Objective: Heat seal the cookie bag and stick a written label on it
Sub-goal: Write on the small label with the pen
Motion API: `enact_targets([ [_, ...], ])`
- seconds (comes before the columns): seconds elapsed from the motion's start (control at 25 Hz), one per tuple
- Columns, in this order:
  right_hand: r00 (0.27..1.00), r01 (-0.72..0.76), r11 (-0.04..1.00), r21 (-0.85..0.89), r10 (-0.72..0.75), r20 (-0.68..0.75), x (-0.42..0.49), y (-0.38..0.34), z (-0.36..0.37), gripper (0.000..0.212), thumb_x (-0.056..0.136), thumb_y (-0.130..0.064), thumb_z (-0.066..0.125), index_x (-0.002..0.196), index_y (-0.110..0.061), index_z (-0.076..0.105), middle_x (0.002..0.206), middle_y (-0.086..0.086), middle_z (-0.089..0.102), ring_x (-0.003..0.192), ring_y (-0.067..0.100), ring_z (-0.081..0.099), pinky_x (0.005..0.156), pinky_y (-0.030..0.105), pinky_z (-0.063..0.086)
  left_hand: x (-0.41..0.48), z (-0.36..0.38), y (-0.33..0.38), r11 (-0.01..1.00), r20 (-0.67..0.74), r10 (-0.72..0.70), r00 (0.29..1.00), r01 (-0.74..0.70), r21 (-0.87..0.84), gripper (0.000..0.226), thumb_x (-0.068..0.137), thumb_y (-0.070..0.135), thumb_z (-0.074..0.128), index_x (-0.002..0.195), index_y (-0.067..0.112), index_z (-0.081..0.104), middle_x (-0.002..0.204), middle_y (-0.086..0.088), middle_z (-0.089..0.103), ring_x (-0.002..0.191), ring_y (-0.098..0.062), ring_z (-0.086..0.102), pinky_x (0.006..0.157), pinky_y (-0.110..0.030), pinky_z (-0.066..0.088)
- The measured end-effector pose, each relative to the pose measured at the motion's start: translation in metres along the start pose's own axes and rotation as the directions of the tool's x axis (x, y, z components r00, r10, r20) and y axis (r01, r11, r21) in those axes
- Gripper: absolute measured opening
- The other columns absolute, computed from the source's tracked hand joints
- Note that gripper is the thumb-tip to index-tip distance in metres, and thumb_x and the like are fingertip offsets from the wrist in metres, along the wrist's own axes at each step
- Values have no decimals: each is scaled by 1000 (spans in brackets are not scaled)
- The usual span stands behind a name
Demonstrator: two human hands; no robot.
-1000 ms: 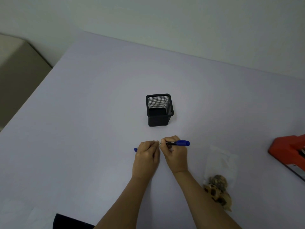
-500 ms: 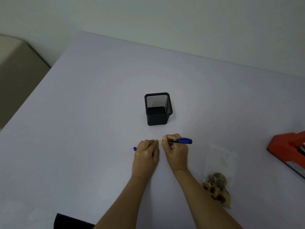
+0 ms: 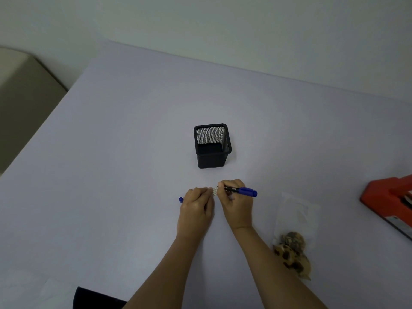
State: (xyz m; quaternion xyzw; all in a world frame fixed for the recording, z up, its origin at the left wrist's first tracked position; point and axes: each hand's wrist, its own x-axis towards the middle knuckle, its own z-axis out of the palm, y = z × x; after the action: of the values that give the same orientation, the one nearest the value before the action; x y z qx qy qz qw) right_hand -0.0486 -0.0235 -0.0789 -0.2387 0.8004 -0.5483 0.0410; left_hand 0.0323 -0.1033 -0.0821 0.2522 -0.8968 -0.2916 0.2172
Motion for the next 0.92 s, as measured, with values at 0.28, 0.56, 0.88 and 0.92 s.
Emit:
enact_targets([
  [0.28,999,35,999,-26,-34,24,-1,1,0,25,86,-23,52,82,-2,65,76,11,63,76,4,53,70,1,42,0,0,0,1000,12,3,1000,-3,5,34,86,22,47,94,2,72,85,-9,70,76,-19,65,76,-14,45],
  [0.56,1000,17,999,-46,-17,7,0,0,0,29,86,-27,50,80,-2,65,73,7,63,74,2,51,68,0,41,0,1,-1,1000,-2,8,1000,-8,8,33,85,21,48,93,1,73,84,-9,70,76,-19,65,78,-14,44],
  [0.88,999,28,998,-59,-27,19,-1,1,0,29,86,-27,50,82,-2,64,76,11,63,68,7,55,71,1,42,-1,2,-1,1000,-2,4,1000,-4,-13,32,85,22,49,94,1,72,84,-9,70,75,-20,65,79,-17,44],
  [0.92,997,52,997,-59,-49,55,-3,1,0,31,86,-29,51,82,-1,64,75,11,63,70,10,55,72,1,42,-1,2,-1,1000,-6,2,1000,-3,-20,32,85,22,50,94,1,72,84,-9,70,75,-20,64,78,-17,45],
])
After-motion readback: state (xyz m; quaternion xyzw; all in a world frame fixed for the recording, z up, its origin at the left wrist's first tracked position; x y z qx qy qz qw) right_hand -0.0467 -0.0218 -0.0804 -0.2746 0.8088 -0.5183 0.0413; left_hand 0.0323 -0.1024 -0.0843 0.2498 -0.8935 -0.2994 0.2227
